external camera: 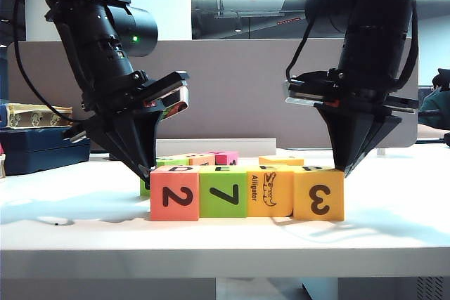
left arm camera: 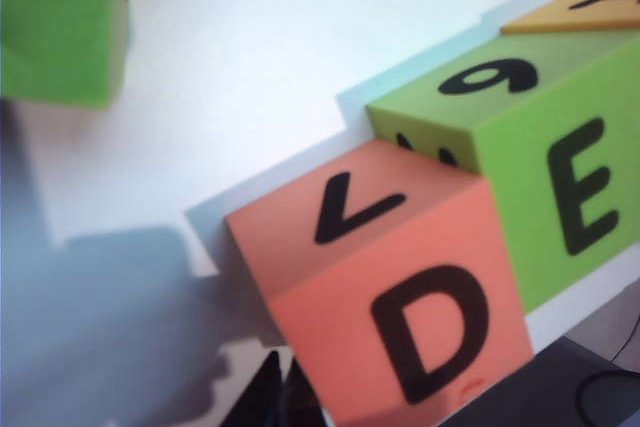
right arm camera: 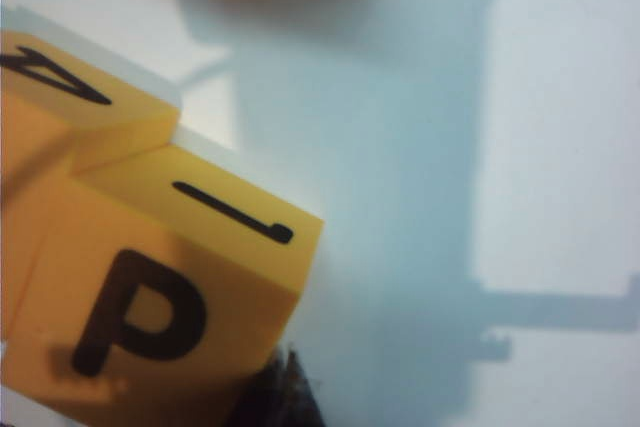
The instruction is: Select the appropriate blocks from the scattered letter blocks on the table and arrange them in a row to spell out "DEEP".
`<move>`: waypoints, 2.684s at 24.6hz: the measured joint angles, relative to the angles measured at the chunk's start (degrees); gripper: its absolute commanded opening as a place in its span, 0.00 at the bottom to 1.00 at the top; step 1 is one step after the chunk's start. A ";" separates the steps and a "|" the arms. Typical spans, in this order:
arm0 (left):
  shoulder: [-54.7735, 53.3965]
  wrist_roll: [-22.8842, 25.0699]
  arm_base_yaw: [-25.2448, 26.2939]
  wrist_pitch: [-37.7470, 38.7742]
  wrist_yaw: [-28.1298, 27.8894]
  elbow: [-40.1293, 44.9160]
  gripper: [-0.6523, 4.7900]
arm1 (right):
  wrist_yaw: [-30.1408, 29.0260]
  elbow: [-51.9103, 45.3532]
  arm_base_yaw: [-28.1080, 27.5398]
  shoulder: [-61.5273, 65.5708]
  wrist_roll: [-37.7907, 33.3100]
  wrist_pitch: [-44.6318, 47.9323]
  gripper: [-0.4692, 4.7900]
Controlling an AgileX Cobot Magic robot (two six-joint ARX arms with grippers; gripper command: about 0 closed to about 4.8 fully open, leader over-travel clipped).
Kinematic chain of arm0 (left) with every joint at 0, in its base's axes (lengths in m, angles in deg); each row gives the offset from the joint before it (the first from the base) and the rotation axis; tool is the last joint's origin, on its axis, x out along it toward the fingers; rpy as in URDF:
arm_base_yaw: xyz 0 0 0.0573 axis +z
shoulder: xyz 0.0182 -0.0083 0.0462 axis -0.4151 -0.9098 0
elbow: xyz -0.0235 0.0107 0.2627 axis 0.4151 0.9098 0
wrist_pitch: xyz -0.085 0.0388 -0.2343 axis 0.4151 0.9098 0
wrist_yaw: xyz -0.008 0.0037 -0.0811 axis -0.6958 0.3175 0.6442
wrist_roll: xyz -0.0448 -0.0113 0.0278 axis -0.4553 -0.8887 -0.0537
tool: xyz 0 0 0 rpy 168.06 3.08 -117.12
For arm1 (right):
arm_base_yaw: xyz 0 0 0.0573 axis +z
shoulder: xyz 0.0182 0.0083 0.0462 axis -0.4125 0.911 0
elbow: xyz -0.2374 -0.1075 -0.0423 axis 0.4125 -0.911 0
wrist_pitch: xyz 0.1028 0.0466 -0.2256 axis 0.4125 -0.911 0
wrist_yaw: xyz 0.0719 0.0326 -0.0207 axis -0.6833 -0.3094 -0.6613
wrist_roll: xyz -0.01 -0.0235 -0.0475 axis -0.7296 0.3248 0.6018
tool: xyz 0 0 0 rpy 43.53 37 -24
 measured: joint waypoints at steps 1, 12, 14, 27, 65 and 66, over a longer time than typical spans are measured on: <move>0.02 0.00 0.00 0.00 0.00 0.00 0.11 | 0.02 0.00 0.00 0.00 0.00 0.00 0.09; -0.09 0.66 -0.20 1.97 -7.96 0.00 0.11 | 3.04 0.00 0.04 0.00 0.00 -1.55 0.09; -0.07 0.66 -0.17 1.99 -8.04 0.00 0.11 | 3.82 0.00 0.04 0.00 0.00 -1.95 0.09; -0.07 8.20 0.22 18.58 -21.49 -21.88 0.11 | 7.37 21.03 0.04 0.07 0.00 -13.70 0.09; 0.59 8.37 0.22 3.19 -23.56 -27.43 0.11 | 7.45 30.71 0.07 0.00 0.02 -18.56 0.09; 0.59 8.37 0.22 3.04 -23.56 -27.43 0.11 | 7.45 30.71 0.07 0.00 0.02 -17.92 0.09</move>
